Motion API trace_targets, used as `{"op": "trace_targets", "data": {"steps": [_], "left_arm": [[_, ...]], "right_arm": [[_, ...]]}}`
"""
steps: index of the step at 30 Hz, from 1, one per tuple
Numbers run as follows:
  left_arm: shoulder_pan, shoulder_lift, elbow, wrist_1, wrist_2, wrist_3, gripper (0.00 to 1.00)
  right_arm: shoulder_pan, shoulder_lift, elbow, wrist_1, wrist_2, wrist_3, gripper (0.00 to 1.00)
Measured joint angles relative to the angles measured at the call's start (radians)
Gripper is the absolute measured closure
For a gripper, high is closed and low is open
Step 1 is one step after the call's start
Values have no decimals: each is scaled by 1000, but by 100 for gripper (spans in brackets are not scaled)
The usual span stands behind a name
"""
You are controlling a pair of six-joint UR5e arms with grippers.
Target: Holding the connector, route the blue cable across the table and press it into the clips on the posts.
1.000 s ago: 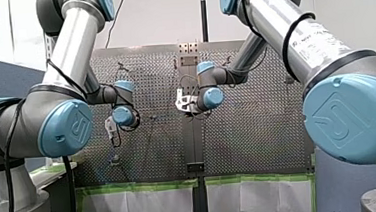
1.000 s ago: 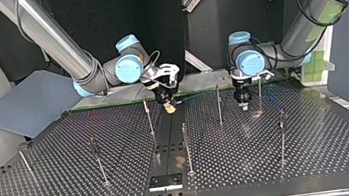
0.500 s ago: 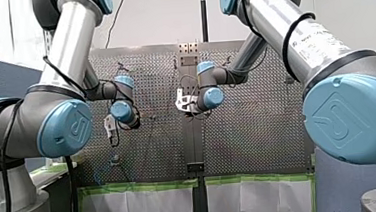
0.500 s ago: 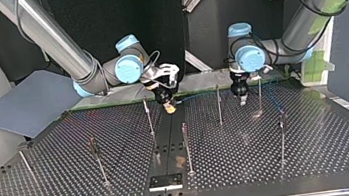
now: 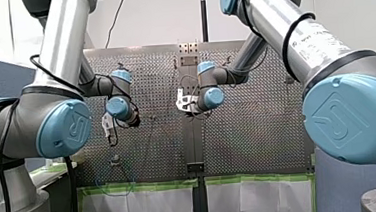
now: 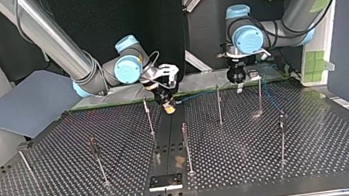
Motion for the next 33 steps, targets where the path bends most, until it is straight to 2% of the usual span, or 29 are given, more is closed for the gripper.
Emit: {"op": "trace_targets", "data": {"steps": [5, 11, 16, 19, 25, 33], "left_arm": [[-15, 7, -37, -1, 0, -3, 0], [-46, 51, -74, 18, 4, -14, 0], [-87, 101, -88, 64, 21, -52, 0], [-115, 113, -88, 93, 17, -80, 0], [-173, 117, -85, 138, 3, -110, 0], [-249, 65, -27, 124, -36, -116, 0]], "right_arm": [[-3, 0, 0, 0, 0, 1, 100], [-4, 0, 0, 0, 0, 1, 100], [-4, 0, 0, 0, -1, 1, 100], [-5, -1, -1, 2, -4, -2, 100], [-5, -3, -7, 16, -6, -6, 100], [-8, -7, -10, 42, -6, -7, 100]]}}
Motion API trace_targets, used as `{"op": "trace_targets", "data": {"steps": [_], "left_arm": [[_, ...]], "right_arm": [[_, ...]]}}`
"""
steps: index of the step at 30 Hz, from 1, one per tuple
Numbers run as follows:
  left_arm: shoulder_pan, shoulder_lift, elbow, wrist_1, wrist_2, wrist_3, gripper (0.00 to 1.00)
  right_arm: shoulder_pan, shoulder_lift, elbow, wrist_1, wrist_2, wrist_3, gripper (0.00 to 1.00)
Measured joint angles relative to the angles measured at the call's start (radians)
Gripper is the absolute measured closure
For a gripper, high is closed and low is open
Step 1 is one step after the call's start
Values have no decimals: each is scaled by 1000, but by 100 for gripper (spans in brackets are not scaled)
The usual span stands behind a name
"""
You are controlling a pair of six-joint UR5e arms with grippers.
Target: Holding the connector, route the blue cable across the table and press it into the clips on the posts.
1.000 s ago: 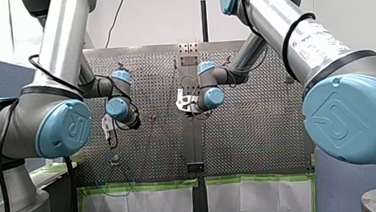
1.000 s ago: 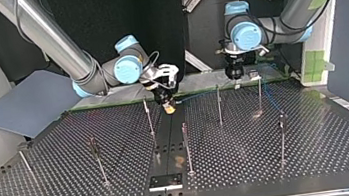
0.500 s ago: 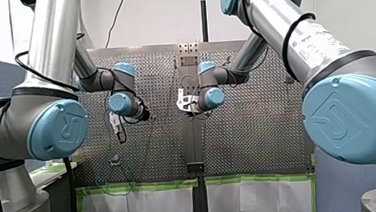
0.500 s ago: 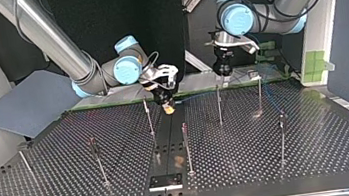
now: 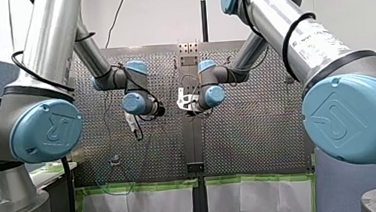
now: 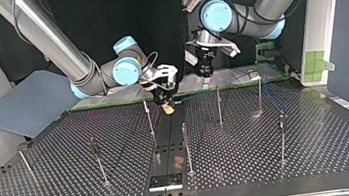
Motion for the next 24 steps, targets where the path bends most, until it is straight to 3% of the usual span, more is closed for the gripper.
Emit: {"op": "trace_targets", "data": {"steps": [8, 24], "left_arm": [[-30, -70, 70, -29, -37, -1, 0], [-4, -205, 232, -53, -77, -5, 0]], "right_arm": [[-9, -17, 0, 29, 0, -1, 100], [-12, -20, 0, 38, -2, -4, 100]]}}
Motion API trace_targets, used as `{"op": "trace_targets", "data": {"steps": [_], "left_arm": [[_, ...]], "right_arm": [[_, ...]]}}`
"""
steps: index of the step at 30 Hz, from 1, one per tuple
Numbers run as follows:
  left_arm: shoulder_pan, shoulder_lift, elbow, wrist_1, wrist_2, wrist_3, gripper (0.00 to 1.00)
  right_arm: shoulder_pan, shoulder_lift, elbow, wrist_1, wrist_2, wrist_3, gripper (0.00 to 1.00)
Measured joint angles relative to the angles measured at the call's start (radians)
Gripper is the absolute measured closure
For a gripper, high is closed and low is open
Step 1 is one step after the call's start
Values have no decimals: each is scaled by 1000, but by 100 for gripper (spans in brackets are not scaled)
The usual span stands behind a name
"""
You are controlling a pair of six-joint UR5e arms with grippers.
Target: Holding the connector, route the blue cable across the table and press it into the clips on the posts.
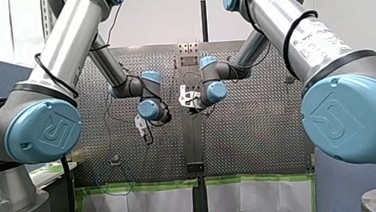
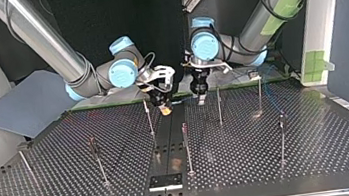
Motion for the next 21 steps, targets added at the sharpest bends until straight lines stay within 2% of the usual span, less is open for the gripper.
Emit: {"op": "trace_targets", "data": {"steps": [4, 9, 10, 11, 13, 14, 16, 17, 18, 19, 20, 21], "left_arm": [[10, -3, 35, -17, -3, 10, 0], [13, -4, 47, -49, -7, 22, 0], [13, -4, 47, -55, -9, 27, 8], [13, -4, 48, -61, -10, 32, 8], [13, -4, 48, -72, -14, 45, 38], [13, -4, 48, -77, -16, 51, 38], [11, -4, 48, -87, -27, 63, 61], [10, -4, 49, -89, -33, 67, 61], [9, -4, 49, -89, -39, 70, 76], [8, -4, 49, -87, -42, 71, 85], [7, -3, 49, -83, -44, 71, 85], [6, -3, 49, -77, -45, 71, 98]], "right_arm": [[-1, 0, 0, 0, 0, 0, 100], [-1, 0, 0, -1, 0, 0, 100], [-1, 0, 0, -1, 0, 0, 100], [-1, 0, 0, -1, 0, 0, 100], [-1, 0, 0, -1, 0, 1, 100], [-1, 0, 0, -1, 0, 1, 100], [-2, 0, 0, -1, 0, 1, 100], [-2, 0, 0, -1, 1, 1, 100], [-2, 0, 0, -1, 1, 1, 100], [-2, 0, 0, -1, 1, 1, 100], [-2, 0, 0, -1, 1, 1, 100], [-2, 0, 0, -1, 1, 1, 100]]}}
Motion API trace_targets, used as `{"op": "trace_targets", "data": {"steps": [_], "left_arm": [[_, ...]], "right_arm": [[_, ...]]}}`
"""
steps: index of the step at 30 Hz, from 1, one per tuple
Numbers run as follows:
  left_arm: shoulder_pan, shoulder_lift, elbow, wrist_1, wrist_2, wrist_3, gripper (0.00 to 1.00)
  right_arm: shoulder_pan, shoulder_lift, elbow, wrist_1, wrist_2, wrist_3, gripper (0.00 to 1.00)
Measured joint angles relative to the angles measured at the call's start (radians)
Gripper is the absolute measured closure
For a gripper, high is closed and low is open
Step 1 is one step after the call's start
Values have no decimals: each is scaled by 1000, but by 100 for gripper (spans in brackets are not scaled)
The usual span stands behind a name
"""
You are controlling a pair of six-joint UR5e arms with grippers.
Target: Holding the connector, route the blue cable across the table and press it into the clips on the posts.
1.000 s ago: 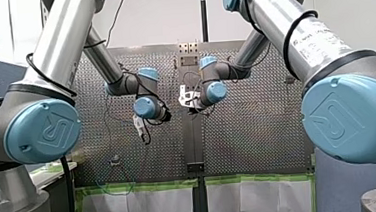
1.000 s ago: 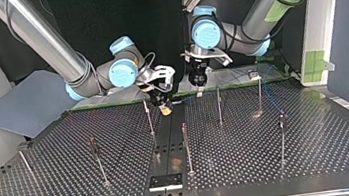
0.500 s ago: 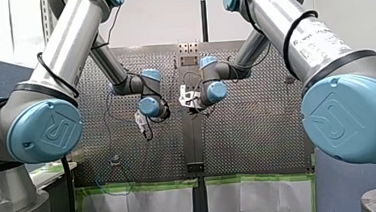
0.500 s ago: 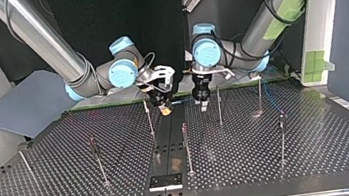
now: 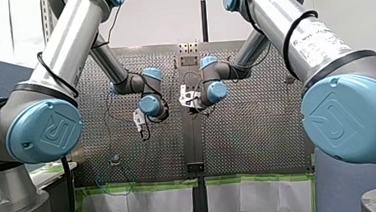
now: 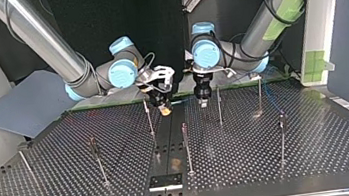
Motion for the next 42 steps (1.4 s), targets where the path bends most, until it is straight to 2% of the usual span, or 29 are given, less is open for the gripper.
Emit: {"op": "trace_targets", "data": {"steps": [9, 13, 17, 24, 31, 42], "left_arm": [[-6, 1, 0, 12, -18, -3, 98], [-5, 2, 0, 4, -28, -2, 98], [-6, 16, 1, -22, -57, 7, 98], [-11, 74, 0, -75, -72, 24, 98], [-28, 144, 0, -99, -69, 26, 98], [-53, 264, 0, -135, -71, 19, 98]], "right_arm": [[0, 0, 0, -2, 0, -1, 100], [0, -1, 0, 0, -1, -2, 100], [-2, -18, 0, 9, -1, -1, 100], [-6, -82, 0, 27, -1, 13, 100], [-6, -152, 0, 76, -1, 19, 100], [-7, -262, 0, 104, -1, 40, 100]]}}
